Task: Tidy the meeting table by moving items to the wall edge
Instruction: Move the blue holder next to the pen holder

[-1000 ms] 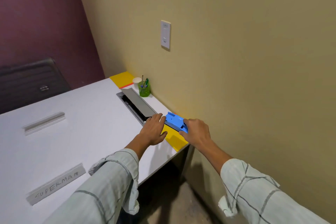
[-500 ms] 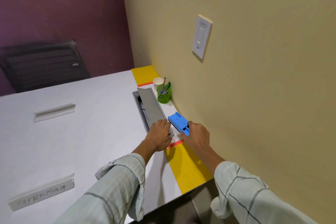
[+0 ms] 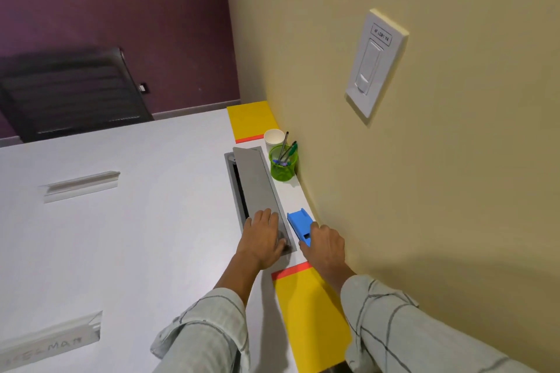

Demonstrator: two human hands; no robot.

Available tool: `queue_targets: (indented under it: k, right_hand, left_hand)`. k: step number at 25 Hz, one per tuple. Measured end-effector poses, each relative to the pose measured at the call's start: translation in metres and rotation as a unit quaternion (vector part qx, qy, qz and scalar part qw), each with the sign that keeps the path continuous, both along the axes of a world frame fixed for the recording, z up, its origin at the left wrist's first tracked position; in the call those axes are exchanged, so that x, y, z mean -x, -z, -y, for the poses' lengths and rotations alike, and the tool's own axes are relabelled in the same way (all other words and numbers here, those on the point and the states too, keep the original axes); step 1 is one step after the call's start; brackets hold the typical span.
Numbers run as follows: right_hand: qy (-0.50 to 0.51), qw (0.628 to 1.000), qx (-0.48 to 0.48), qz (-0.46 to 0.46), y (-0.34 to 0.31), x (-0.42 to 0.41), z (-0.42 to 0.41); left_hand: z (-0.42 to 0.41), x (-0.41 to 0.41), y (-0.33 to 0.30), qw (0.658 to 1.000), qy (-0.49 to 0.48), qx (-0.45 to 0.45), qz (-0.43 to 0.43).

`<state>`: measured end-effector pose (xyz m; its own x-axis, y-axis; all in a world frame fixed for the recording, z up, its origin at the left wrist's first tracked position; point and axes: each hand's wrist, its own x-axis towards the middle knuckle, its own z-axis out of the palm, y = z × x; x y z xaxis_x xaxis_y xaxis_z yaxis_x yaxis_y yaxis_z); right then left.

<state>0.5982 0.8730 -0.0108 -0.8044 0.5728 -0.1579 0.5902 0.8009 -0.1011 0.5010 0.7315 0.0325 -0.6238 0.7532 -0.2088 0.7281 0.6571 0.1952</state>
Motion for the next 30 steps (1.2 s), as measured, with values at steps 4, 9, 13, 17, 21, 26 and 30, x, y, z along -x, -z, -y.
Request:
queue_targets:
  k: [4, 9, 13, 17, 21, 26, 30]
  right_hand:
    - [0.018, 1.000, 0.003, 0.014, 0.003, 0.024, -0.005]
    - [0.013, 1.000, -0.003, 0.024, 0.016, 0.034, -0.002]
    - [-0.014, 0.997, -0.031, 0.066, 0.021, 0.036, 0.002]
    - [-0.036, 0.994, -0.043, 0.089, 0.023, 0.036, -0.001]
    - [-0.051, 0.992, -0.050, 0.106, 0.024, 0.029, -0.005]
    - [-0.051, 0.991, -0.052, 0.112, 0.021, 0.023, -0.006]
    - [-0.061, 0.992, -0.049, 0.095, 0.016, 0.024, -0.009]
  left_hand:
    - [-0.002, 0.017, 0.011, 1.000, 0.000, 0.016, 0.003]
    - [-0.001, 0.025, 0.029, 0.999, 0.016, 0.028, 0.026]
    - [0.003, 0.028, 0.039, 0.998, 0.036, 0.035, 0.029]
    - [0.006, 0.034, 0.041, 0.998, 0.048, 0.036, 0.029]
    - [0.006, 0.037, 0.038, 0.997, 0.057, 0.038, 0.027]
    - [0.006, 0.035, 0.032, 0.997, 0.068, 0.039, 0.016]
    - [0.008, 0.038, 0.028, 0.996, 0.077, 0.037, 0.008]
